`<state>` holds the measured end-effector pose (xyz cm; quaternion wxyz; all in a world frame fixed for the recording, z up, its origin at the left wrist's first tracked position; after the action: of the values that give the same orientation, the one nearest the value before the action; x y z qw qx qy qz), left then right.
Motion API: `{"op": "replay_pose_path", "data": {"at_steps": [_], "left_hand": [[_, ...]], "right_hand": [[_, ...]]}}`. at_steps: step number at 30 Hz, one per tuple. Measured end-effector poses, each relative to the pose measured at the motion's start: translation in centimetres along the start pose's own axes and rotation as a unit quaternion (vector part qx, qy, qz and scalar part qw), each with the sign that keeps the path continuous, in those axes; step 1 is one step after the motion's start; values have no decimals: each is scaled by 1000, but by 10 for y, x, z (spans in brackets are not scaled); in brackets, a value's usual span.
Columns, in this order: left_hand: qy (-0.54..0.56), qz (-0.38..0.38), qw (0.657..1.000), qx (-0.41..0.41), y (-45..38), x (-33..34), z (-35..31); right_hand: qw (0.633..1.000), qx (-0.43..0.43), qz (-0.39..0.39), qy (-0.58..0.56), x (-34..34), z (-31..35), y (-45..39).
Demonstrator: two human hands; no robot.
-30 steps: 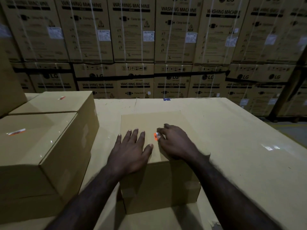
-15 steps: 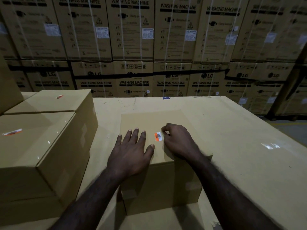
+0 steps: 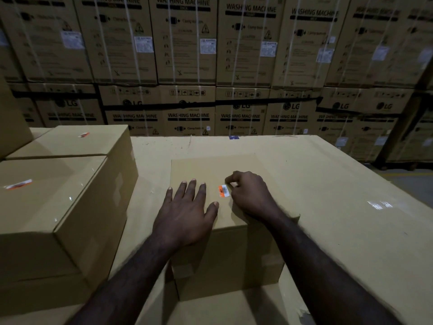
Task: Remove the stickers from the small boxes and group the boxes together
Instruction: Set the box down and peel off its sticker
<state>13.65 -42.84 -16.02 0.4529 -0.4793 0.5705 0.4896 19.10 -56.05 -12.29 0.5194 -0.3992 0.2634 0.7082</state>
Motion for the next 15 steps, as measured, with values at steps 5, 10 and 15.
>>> {"op": "replay_pose_path", "data": {"at_steps": [5, 10, 15], "left_hand": [[0, 5, 1000, -2, 0, 0, 0], [0, 1, 1000, 0, 1, -1, 0], [3, 5, 1000, 0, 2, -2, -1]], "right_hand": [[999, 6, -3, -36, -2, -3, 0], [999, 17, 2, -51, -1, -3, -3], [999, 27, 7, -47, -1, -3, -5]]}}
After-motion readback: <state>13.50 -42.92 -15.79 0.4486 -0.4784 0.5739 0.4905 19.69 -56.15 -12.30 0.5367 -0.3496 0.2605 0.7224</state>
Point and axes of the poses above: each hand's wrist, its own y-axis away from the middle knuckle, its own x-axis out of the palm, z = x × y, the point moved 9 cm from there along -y, towards the middle knuckle, and after that the axes turned 11 degrees about z, right-handed, at the moved point
